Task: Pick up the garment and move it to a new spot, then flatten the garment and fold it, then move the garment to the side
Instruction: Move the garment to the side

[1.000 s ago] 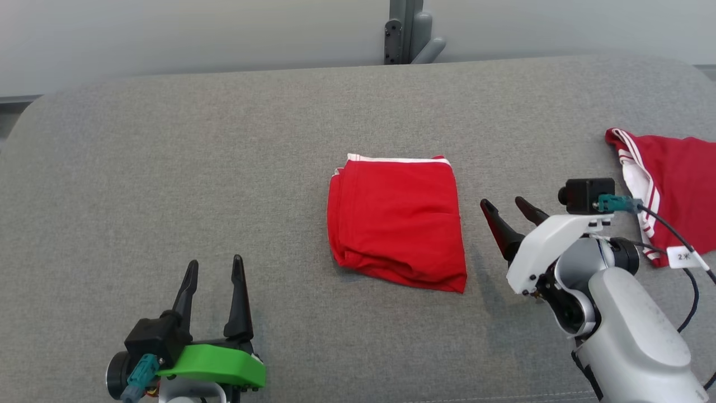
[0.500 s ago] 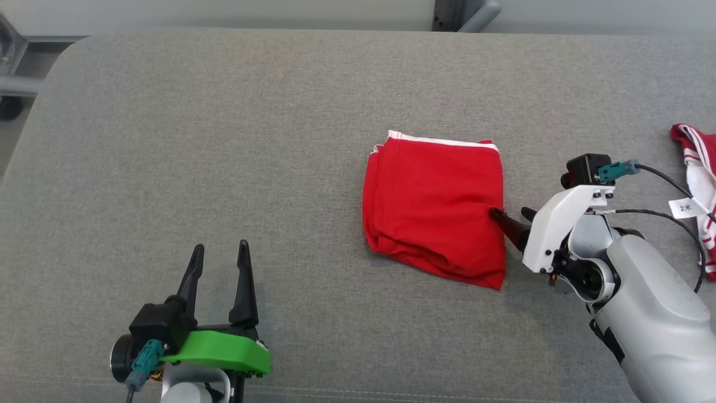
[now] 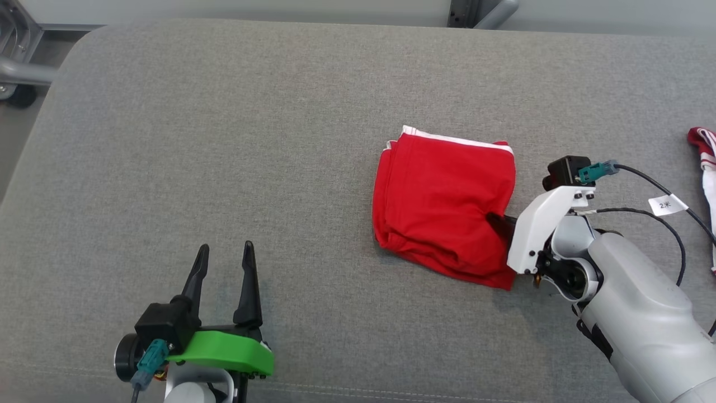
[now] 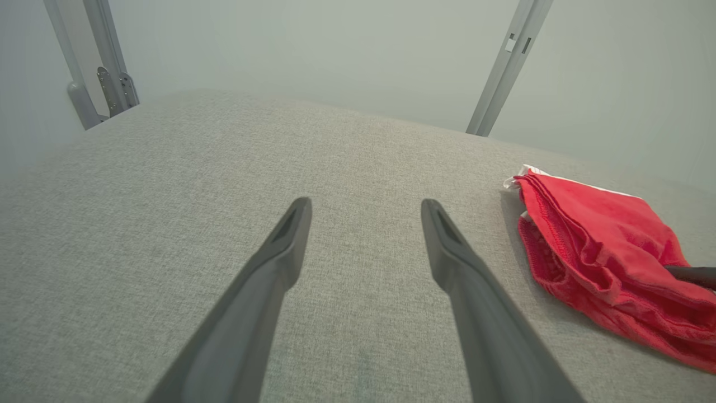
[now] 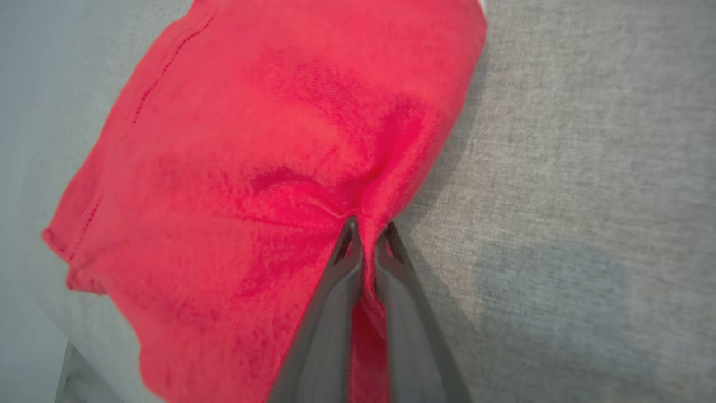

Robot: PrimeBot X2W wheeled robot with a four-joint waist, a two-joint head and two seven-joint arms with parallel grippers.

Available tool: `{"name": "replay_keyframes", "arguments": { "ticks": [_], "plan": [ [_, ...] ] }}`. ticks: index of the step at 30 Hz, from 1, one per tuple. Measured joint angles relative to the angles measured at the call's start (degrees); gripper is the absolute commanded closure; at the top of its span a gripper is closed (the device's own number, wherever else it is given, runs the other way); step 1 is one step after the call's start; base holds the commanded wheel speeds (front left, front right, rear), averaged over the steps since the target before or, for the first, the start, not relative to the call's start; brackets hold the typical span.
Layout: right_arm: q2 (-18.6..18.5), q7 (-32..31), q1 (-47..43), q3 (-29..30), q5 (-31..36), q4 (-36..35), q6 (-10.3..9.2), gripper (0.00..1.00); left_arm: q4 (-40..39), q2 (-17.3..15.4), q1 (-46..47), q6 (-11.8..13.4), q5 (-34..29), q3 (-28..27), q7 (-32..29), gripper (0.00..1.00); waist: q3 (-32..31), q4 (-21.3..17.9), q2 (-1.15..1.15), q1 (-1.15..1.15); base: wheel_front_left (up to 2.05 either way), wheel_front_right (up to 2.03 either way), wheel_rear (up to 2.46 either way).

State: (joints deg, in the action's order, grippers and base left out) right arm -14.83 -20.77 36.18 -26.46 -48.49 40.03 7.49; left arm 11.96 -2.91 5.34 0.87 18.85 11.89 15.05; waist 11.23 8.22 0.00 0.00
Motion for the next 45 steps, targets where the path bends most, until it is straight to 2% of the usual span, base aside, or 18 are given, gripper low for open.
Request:
{"name": "replay_keyframes", "arguments": {
  "ticks": [4, 11, 18, 23, 28, 34, 39, 45],
  "plan": [
    [-1.3, 1.0, 0.6, -3.1, -1.2, -0.7, 0.00, 1.00, 0.1, 0.0, 0.0, 0.1, -0.4, -0.2, 0.0, 0.00, -0.4, -1.0, 0.00, 0.00, 0.00, 0.00, 0.00],
    [-6.4, 0.7, 1.4, -8.0, -3.0, -4.0, 0.01, 1.00, -0.1, 0.0, -0.1, -0.4, -1.4, -0.4, 0.1, 0.00, -1.0, -4.6, 0.00, 0.00, 0.00, 0.00, 0.00],
    [-11.7, 0.2, 2.1, -10.0, -3.5, -6.6, 0.00, 1.00, -0.4, 0.0, -0.1, -0.9, -2.3, -0.2, 0.1, 0.00, -1.3, -10.0, 0.00, 0.00, 0.00, 0.00, 0.00],
    [-14.0, 0.1, 3.2, -10.3, -3.3, -7.6, 0.00, 1.00, -0.5, -0.1, 0.1, -1.2, -3.4, 0.1, 0.1, 0.00, -1.0, -14.5, 0.00, 0.00, 0.00, 0.00, 0.00],
    [-14.0, 0.7, 4.6, -10.5, -2.8, -8.0, 0.00, 1.00, -0.5, -0.7, 1.7, -1.4, -4.1, 0.8, 0.1, 0.00, 0.0, -19.0, 0.00, 0.00, 0.00, 0.00, 0.00],
    [-11.9, 2.8, 5.8, -10.9, -2.7, -6.5, 0.00, 1.00, -0.5, -1.5, 3.8, -1.6, -4.8, 1.4, -0.7, 0.00, 2.4, -23.1, 0.00, 0.00, 0.00, 0.00, 0.00],
    [-10.9, 4.1, 7.7, -11.6, -2.1, -4.9, 0.01, 1.00, -0.3, -1.9, 4.2, -1.7, -4.8, 1.7, -0.9, 0.00, 4.3, -24.6, 0.00, 0.00, 0.00, 0.00, 0.00],
    [-12.2, 3.8, 10.8, -12.6, -0.8, -4.1, 0.01, 1.00, 0.2, -2.0, 4.2, -1.6, -4.5, 1.6, -0.8, 0.00, 4.1, -24.3, 0.00, 0.00, 0.00, 0.00, 0.00]
  ]
}}
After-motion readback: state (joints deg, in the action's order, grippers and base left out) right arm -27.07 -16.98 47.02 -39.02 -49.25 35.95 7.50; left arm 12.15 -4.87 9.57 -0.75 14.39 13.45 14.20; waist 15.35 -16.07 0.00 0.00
